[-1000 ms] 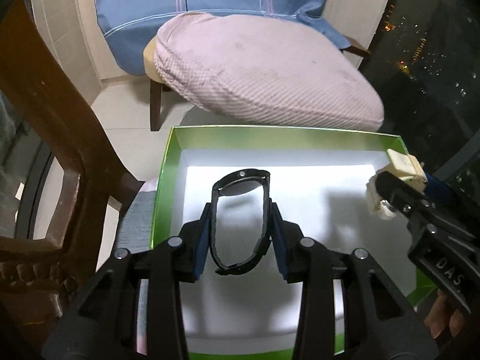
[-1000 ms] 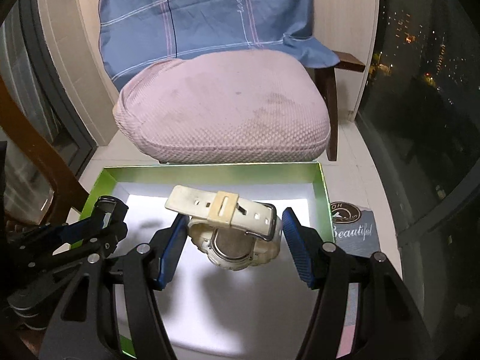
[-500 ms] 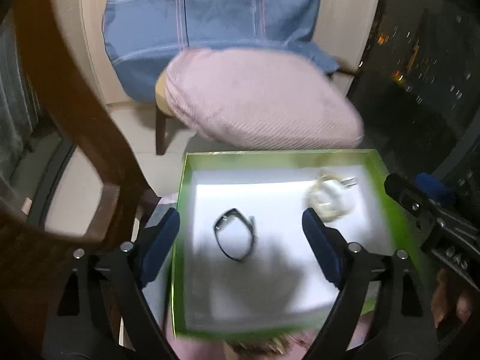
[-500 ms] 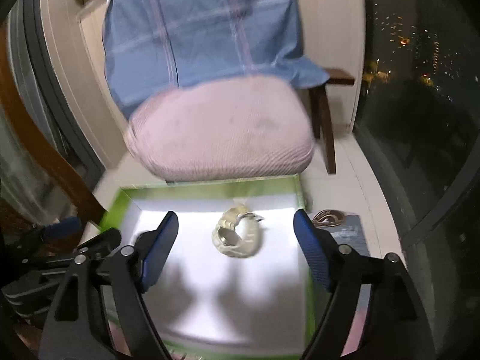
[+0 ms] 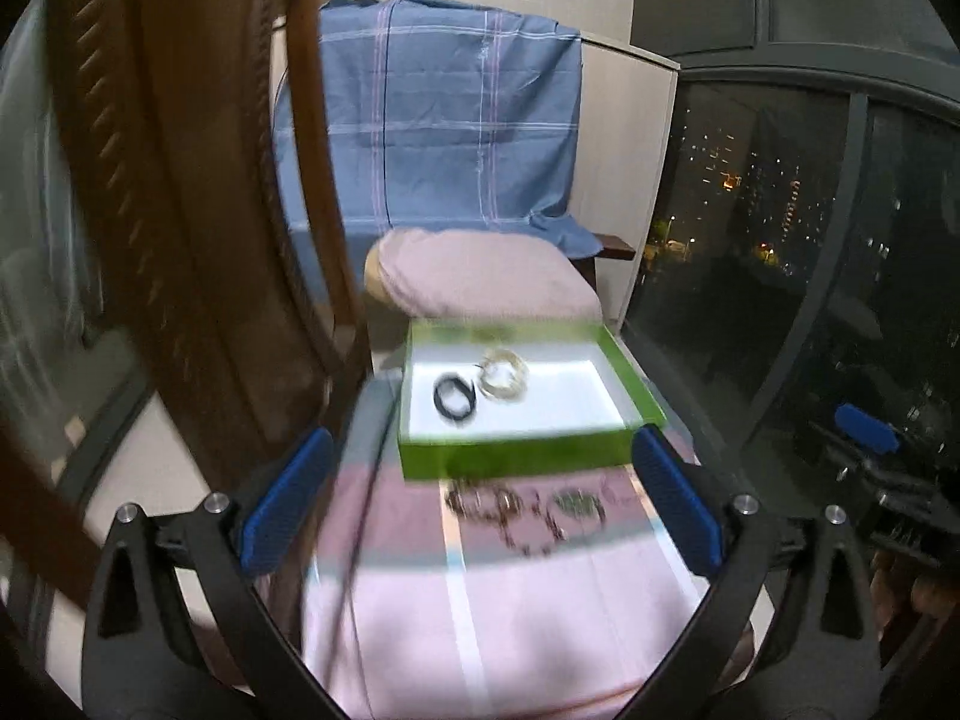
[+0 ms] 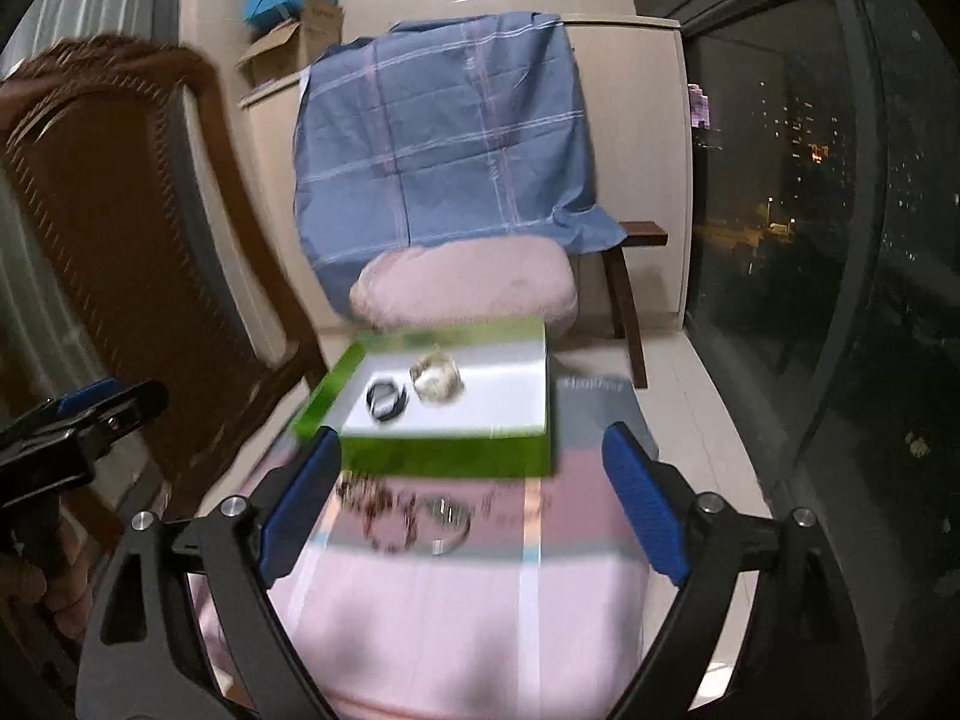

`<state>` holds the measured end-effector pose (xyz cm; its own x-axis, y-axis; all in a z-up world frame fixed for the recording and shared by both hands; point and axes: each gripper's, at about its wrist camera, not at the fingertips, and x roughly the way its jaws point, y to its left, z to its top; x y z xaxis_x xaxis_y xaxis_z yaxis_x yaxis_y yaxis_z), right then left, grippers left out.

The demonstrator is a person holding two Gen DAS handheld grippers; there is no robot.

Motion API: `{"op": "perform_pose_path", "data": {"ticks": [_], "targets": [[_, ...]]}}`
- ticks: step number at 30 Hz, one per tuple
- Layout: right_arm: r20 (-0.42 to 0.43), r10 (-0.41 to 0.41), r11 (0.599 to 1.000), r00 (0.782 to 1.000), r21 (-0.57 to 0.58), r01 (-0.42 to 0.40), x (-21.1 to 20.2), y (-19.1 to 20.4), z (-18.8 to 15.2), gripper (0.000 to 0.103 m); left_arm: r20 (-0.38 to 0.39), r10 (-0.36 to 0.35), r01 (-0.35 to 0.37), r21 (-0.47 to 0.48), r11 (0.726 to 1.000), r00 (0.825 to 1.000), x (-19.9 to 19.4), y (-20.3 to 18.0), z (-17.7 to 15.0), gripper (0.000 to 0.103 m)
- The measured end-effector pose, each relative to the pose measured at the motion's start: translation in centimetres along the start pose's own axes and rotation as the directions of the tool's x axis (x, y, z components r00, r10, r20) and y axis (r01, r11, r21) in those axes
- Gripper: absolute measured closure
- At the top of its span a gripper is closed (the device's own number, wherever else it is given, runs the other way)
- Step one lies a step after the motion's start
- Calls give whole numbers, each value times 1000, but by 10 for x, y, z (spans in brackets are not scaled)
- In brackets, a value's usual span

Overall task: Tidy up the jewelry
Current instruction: 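Withdraw both tools from the box back over the jewelry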

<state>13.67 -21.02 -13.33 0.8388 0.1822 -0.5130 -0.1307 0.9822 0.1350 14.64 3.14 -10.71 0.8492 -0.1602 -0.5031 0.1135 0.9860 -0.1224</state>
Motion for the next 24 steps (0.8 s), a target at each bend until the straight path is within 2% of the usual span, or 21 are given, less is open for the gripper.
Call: {"op": "perform_pose_path", "data": {"ticks": [4,7,11,15,18,24], "targets": [[4,8,999,1000,-47,-8,-8,21,-35,16,-5,13,-13,-8,1000,1000,-3,-5,-33,4],[20,9,997,1000,-72,-8,-4,24,-53,16,-11,28,-27,42,999,1000,2,-14,-55,4],[59,31,997,998,-67,-27,0,20,-71,16,-14,15,-14,55,998,1000,11,-11,-77,4],[48,10,998,999,-61,-7,17,14,-79,16,-102,-18,18,-6,1000,995,31,-4,-88,4],[26,13,999,1000,-47,-11,25,13,-82,16,-101,18,-17,6,1000,995,32,-3,-93,4],[30,15,998,999,-69,-13,23,17,-85,16,-105,11,-10,11,1000,994,33,-3,-94,4]]}}
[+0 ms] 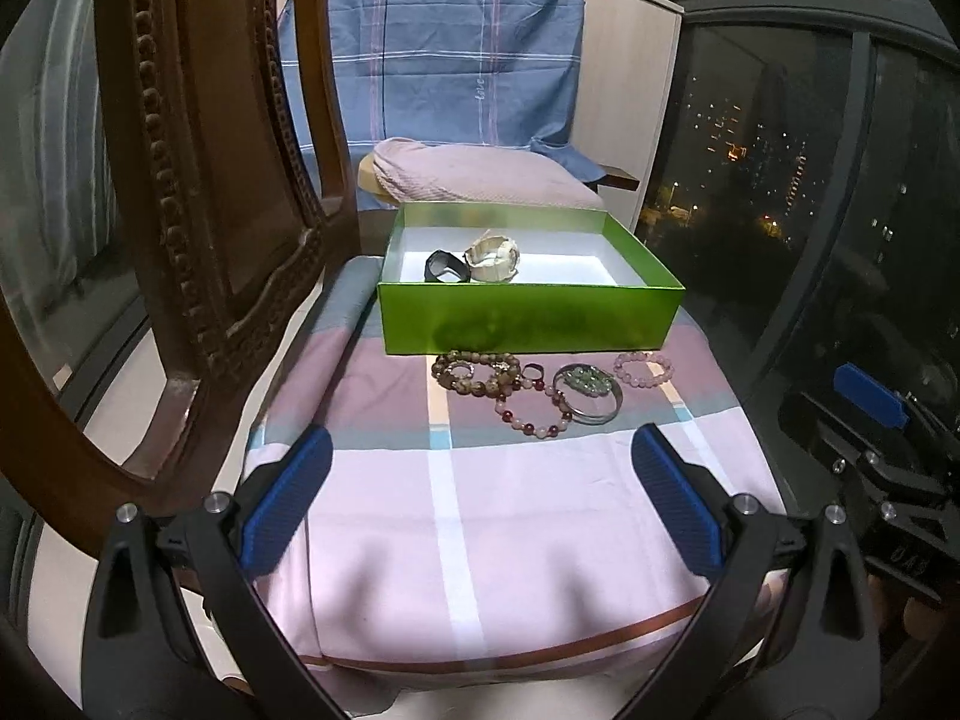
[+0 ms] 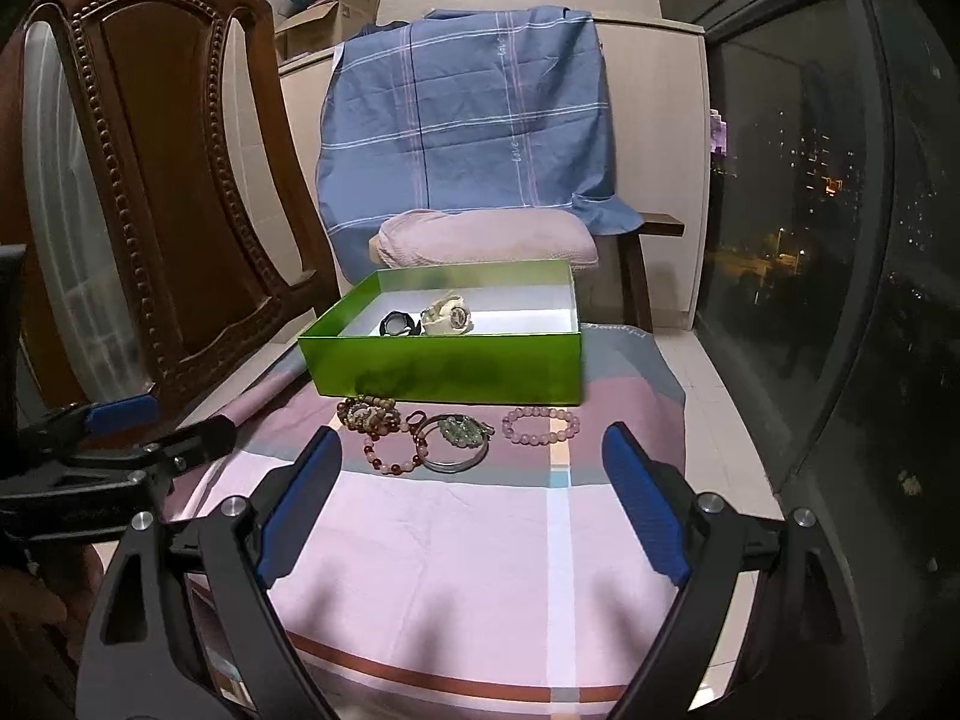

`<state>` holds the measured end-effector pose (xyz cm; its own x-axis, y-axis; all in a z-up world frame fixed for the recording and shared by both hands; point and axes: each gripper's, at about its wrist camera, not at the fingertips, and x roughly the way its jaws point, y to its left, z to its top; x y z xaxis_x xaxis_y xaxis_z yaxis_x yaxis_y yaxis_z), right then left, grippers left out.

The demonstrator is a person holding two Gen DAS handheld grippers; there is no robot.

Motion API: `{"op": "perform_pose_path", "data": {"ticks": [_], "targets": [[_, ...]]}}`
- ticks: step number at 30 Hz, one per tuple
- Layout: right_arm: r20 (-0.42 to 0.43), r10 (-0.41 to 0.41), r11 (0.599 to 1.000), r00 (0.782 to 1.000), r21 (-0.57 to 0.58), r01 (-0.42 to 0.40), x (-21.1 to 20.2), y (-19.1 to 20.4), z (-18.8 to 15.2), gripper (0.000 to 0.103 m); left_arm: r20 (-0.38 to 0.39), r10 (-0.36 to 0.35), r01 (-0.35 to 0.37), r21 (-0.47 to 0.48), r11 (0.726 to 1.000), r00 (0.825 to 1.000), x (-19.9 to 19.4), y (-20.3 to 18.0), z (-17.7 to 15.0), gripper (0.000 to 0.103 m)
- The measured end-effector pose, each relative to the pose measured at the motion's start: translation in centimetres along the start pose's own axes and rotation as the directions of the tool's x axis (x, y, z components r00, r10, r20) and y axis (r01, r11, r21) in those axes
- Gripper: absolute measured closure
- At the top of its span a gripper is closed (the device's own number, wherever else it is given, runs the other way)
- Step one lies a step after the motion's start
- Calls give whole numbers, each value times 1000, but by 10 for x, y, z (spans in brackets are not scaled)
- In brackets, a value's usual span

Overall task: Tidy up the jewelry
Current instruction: 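Withdraw both tools from the box back over the jewelry, then grasp the brown wooden bead bracelet with the left tool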

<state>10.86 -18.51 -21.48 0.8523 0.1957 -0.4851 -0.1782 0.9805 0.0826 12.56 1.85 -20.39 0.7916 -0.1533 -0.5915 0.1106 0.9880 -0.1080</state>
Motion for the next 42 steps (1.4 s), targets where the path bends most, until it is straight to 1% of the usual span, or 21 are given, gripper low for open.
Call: {"op": "perform_pose_path", "data": {"ticks": [14,15,17,21,23,25,27,28,30,31,33,34,35,37,39,42], "targets": [[-1,7,1000,1000,17,-7,-4,-4,3,16,-7,1,0,33,999,1000,1,-6,-2,4],[0,7,1000,1000,22,-7,-5,-5,4,16,-6,0,0,42,999,1000,3,-7,0,5],[-3,11,999,1000,30,-11,-5,-7,5,16,-3,5,-4,62,998,1000,6,-10,4,11],[-15,27,998,1000,51,-26,-5,-11,7,16,-1,14,-14,98,995,1000,19,-17,20,14],[-16,28,998,999,58,-27,-5,-14,8,16,-10,21,-20,118,993,1000,31,-20,26,15],[-17,31,997,999,71,-30,-5,-18,10,16,-36,25,-20,130,991,999,47,-22,30,18],[-18,35,996,999,87,-34,-6,-22,12,16,-75,27,-17,132,991,997,69,-23,33,25],[-21,42,994,999,99,-39,-6,-24,12,16,-87,38,-26,139,990,996,77,-24,34,27],[-28,44,993,999,108,-41,-6,-26,13,16,-114,63,-44,162,986,991,100,-27,34,38],[-29,46,993,998,112,-43,-6,-26,13,16,-128,70,-47,169,984,989,109,-27,34,40],[-28,54,992,998,115,-50,-6,-27,14,16,-164,88,-58,180,982,983,130,-26,34,49],[-29,57,992,998,114,-54,-7,-27,13,16,-174,97,-65,183,981,980,137,-25,33,50],[-30,59,992,998,113,-55,-7,-27,13,16,-188,103,-68,183,981,977,144,-24,33,54],[-34,62,992,997,110,-58,-7,-27,13,16,-218,102,-62,183,981,971,156,-22,30,58],[-44,66,992,997,111,-61,-6,-28,12,16,-235,105,-57,202,978,966,164,-23,27,61],[-47,70,991,996,114,-65,-7,-28,12,16,-252,108,-50,226,973,962,172,-27,24,63]]}}
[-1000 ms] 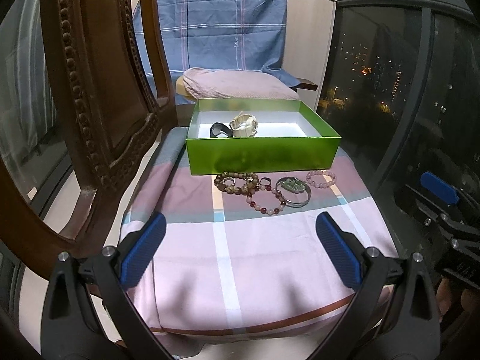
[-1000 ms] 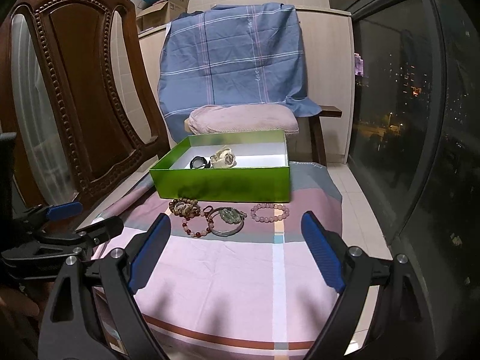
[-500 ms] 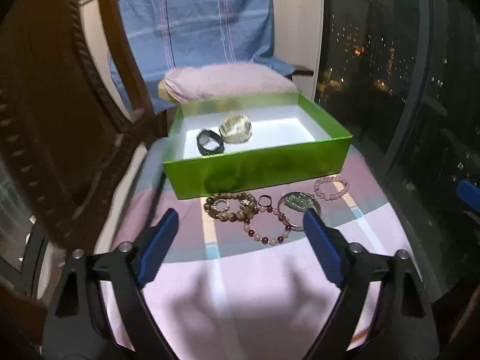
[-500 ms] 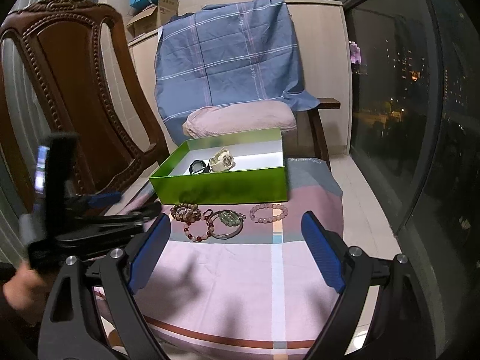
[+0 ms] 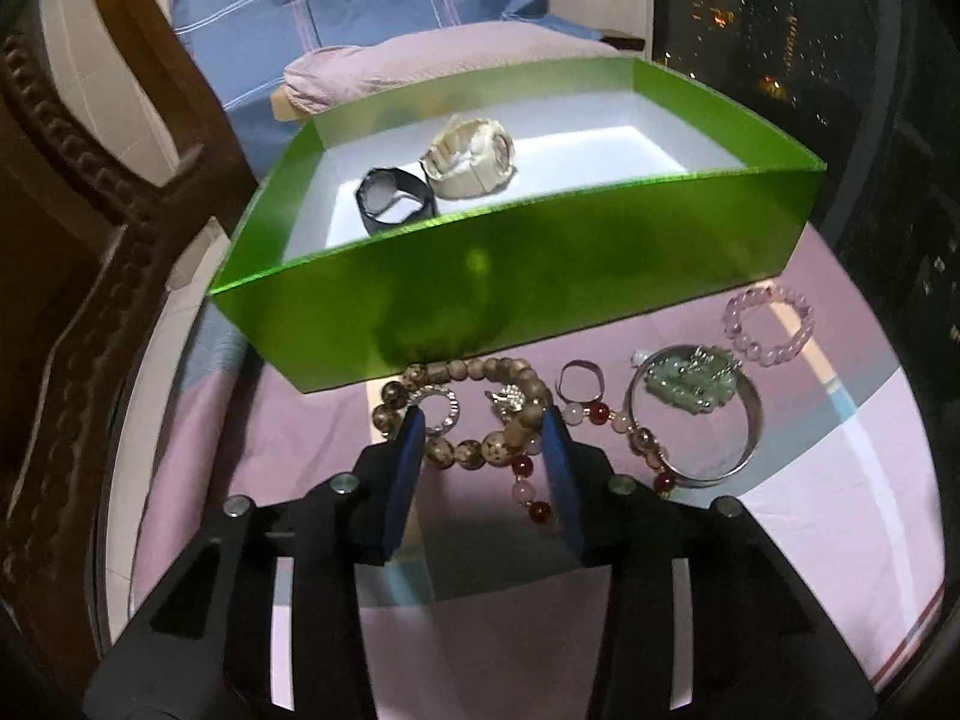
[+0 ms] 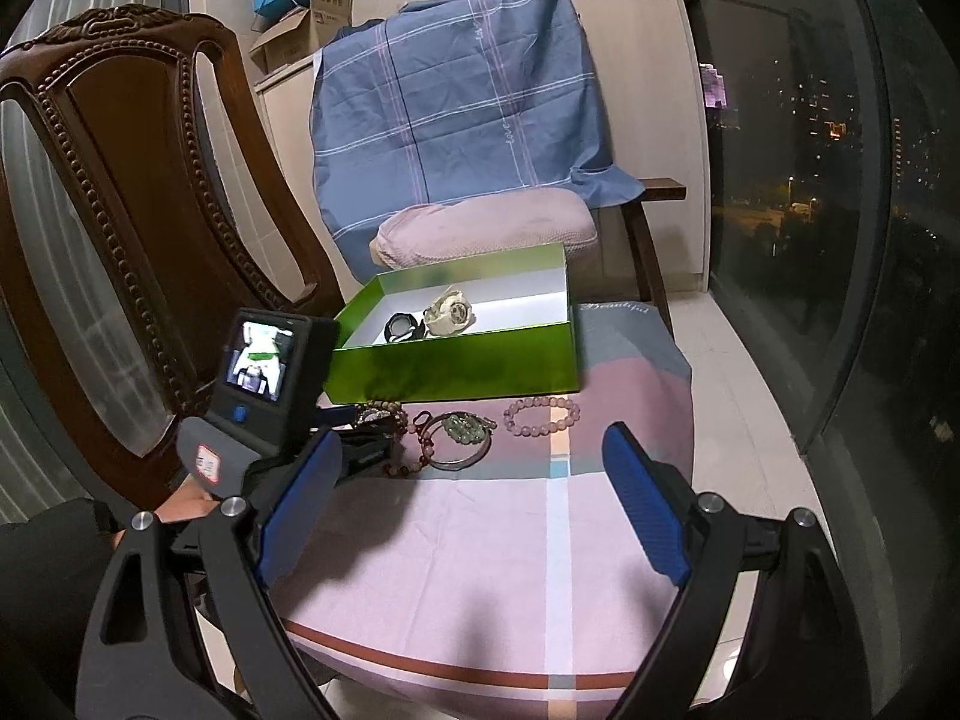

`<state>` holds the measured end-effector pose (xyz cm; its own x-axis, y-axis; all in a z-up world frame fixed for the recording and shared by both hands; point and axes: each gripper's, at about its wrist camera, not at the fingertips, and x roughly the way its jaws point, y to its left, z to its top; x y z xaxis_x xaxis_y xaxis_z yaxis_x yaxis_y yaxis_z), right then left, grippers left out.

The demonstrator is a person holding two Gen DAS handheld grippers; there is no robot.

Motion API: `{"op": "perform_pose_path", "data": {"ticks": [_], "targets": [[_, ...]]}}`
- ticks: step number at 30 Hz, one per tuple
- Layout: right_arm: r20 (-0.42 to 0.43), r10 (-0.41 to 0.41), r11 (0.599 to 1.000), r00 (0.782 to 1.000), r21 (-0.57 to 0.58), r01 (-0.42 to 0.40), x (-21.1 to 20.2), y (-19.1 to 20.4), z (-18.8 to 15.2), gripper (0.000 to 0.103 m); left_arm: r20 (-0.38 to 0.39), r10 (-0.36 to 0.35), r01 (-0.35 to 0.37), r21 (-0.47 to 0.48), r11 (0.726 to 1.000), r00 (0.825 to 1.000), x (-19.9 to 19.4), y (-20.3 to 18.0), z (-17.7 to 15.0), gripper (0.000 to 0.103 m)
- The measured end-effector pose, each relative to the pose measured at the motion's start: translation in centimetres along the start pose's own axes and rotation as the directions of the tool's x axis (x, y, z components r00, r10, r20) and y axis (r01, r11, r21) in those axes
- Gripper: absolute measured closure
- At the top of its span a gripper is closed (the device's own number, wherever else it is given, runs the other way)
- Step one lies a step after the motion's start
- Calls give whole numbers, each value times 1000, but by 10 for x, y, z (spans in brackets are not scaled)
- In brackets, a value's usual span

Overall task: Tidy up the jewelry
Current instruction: 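Grasp the brown wooden bead bracelet with the left tool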

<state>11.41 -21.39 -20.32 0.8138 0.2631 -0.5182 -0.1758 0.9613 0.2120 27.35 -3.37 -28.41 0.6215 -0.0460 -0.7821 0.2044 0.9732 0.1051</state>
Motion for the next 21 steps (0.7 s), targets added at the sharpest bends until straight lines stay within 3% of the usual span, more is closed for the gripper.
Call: {"op": "perform_pose_path", "data": {"ticks": [3,4,5,8,13,17,21], "targets": [[-7,3,1000,1000,-2,-3,1,1,1,16,7,9,-9,21,1000,1000,4,-3,-1,68],[-10,3,1000,1000,-3,-3,2,2,1,16,8,1,-1,25,1000,1000,4,-3,-1,74],[-11,3,1000,1000,-4,-3,3,2,1,16,1,-17,17,25,1000,1000,4,-3,-1,92],[-16,0,1000,1000,-8,0,5,3,1,16,-13,-53,53,25,998,999,-1,0,1,92],[-29,2,1000,1000,-7,-2,10,4,0,16,52,-115,115,-5,993,992,-55,16,3,92],[-51,7,1000,999,-12,-8,16,7,-4,16,163,-176,188,-59,980,971,-119,38,3,92],[-98,2,1000,995,-21,-4,36,14,-6,16,248,-203,241,-136,961,947,-151,63,0,92]]}}
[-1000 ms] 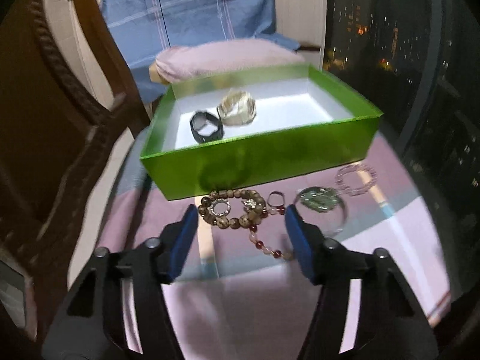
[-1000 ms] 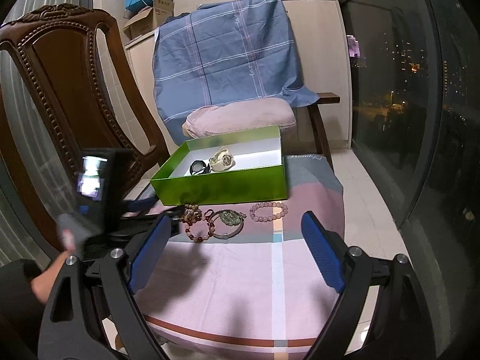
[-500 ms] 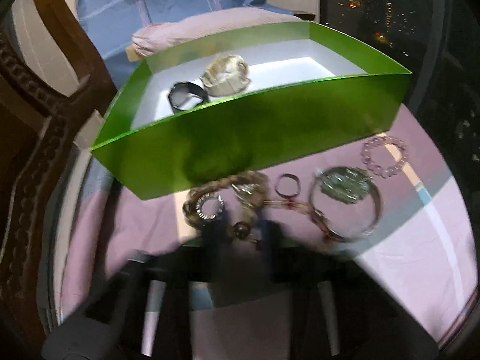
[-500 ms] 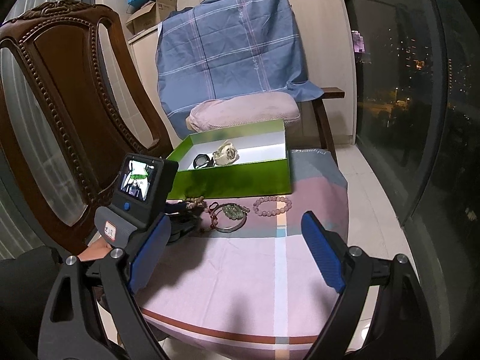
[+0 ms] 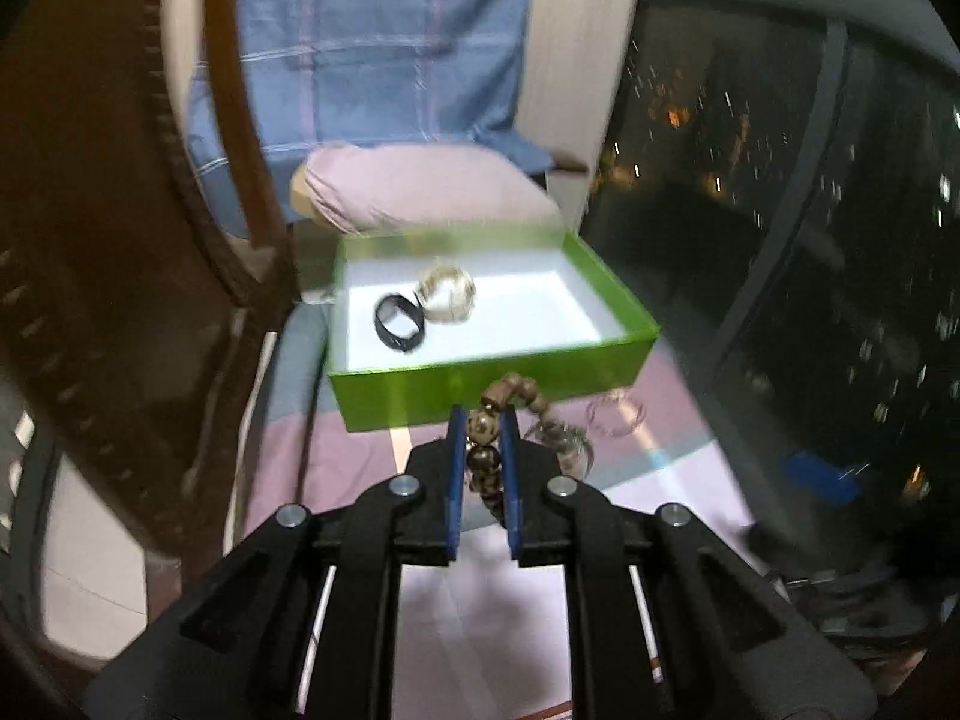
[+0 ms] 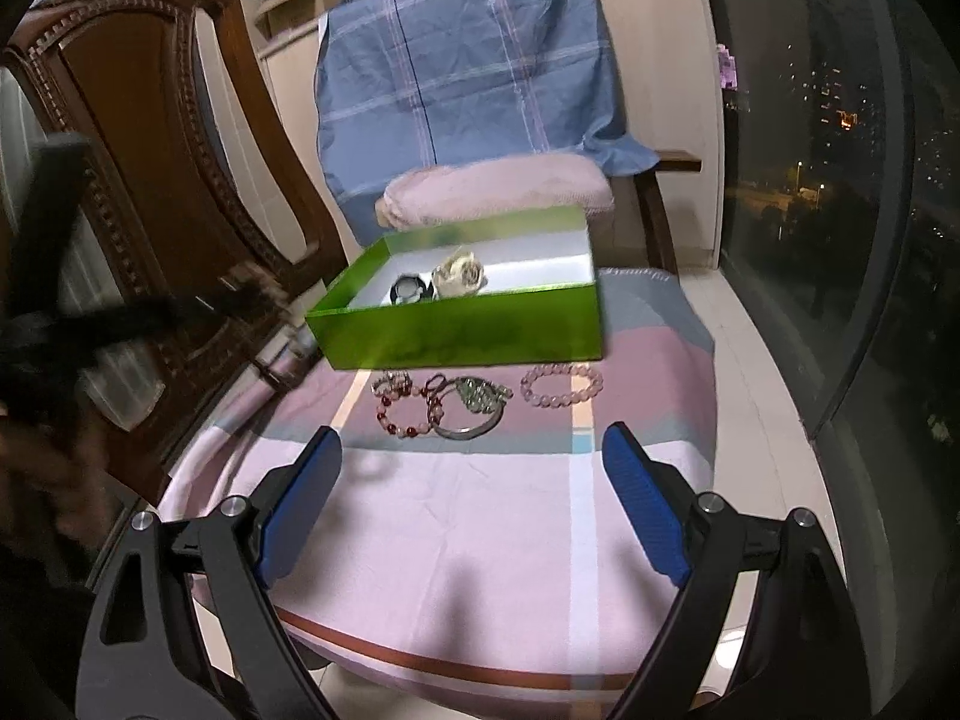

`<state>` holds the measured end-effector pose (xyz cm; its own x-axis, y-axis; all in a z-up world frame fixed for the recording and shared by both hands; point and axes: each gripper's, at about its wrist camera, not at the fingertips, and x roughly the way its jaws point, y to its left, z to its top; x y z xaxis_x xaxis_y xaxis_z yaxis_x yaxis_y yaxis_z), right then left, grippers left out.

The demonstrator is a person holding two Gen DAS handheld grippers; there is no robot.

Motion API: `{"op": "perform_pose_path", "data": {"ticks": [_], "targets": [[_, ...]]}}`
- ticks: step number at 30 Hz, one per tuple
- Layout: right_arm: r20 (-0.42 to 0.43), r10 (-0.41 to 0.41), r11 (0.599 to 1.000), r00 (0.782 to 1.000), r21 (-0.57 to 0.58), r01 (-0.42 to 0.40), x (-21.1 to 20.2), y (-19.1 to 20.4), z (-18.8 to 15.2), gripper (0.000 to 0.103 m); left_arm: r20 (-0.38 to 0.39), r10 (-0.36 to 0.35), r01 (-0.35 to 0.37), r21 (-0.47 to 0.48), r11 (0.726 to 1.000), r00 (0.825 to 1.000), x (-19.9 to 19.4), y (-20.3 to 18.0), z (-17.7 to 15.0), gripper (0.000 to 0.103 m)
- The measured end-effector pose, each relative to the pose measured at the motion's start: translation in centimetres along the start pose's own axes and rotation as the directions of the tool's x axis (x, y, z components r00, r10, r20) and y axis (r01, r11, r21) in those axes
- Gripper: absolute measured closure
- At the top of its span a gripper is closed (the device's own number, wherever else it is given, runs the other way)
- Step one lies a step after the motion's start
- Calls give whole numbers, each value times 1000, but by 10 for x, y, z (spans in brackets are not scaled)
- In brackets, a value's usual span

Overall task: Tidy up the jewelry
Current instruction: 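Grasp the brown wooden bead bracelet with the left tool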

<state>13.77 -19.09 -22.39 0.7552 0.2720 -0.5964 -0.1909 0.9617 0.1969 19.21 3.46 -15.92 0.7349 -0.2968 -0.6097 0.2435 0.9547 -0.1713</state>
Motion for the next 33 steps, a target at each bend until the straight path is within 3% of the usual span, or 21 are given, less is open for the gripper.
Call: {"op": "perform_pose_path", "data": {"ticks": [6,9,15,20,25,30,33], "targets": [[-43,5,996,999,-85,-8,42,33,18,16,25,16,-15,-46,999,1000,-5,15,-3,92],[-88,-11,992,996,-123,0,86,52,31,17,29,29,-28,-58,998,999,-5,19,-3,92],[-194,-53,986,980,-165,20,159,74,42,42,39,18,-16,-51,999,999,-12,19,-3,92],[-262,-99,982,960,-182,52,196,85,42,55,61,17,-14,-54,998,998,-21,25,0,92],[-327,-109,983,939,-175,54,218,89,38,83,64,20,-15,-64,998,998,-24,31,1,91],[-311,-81,987,947,-159,32,206,88,41,83,60,22,-18,-76,997,998,-23,34,1,91],[-244,-45,988,969,-152,8,168,83,53,83,59,20,-16,-79,997,998,-24,34,1,91]]}}
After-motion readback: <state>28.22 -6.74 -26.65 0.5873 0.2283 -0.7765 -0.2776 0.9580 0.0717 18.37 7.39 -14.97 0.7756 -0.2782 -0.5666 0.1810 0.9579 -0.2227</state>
